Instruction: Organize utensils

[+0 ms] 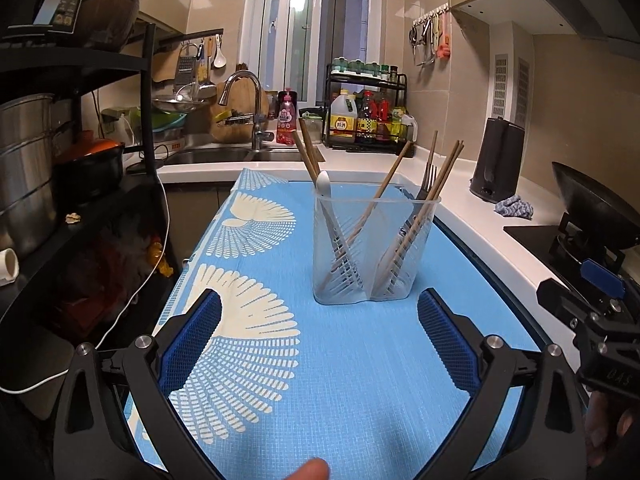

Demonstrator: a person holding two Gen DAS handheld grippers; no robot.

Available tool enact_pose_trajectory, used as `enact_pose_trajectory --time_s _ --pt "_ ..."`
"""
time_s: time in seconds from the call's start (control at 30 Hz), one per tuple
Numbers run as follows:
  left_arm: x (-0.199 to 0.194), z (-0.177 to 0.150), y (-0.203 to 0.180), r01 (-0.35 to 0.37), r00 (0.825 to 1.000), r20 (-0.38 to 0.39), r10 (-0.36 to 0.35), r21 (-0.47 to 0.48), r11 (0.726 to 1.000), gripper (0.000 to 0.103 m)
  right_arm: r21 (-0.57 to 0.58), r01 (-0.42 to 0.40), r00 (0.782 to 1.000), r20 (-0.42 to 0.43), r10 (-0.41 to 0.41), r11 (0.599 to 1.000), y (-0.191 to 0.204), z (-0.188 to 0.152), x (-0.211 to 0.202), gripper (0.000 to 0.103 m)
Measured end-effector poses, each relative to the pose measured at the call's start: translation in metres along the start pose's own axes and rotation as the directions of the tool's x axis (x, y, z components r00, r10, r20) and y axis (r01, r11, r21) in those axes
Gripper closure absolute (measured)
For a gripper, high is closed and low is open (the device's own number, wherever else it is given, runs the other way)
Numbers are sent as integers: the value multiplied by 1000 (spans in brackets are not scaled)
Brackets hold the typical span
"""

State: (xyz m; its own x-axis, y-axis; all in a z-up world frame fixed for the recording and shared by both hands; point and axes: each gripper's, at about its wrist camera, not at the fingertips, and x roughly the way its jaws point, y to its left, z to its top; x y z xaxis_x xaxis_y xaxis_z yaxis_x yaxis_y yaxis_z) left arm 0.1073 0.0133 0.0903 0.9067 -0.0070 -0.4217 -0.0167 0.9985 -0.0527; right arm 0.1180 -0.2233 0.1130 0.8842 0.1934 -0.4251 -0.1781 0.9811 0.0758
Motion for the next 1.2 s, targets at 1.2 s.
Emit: enact_pose_trajectory --time_s 1.2 --pt "5 -23 -7 23 1000 18 -23 -11 1000 7 -21 71 997 -29 -71 997 -2 -17 13 5"
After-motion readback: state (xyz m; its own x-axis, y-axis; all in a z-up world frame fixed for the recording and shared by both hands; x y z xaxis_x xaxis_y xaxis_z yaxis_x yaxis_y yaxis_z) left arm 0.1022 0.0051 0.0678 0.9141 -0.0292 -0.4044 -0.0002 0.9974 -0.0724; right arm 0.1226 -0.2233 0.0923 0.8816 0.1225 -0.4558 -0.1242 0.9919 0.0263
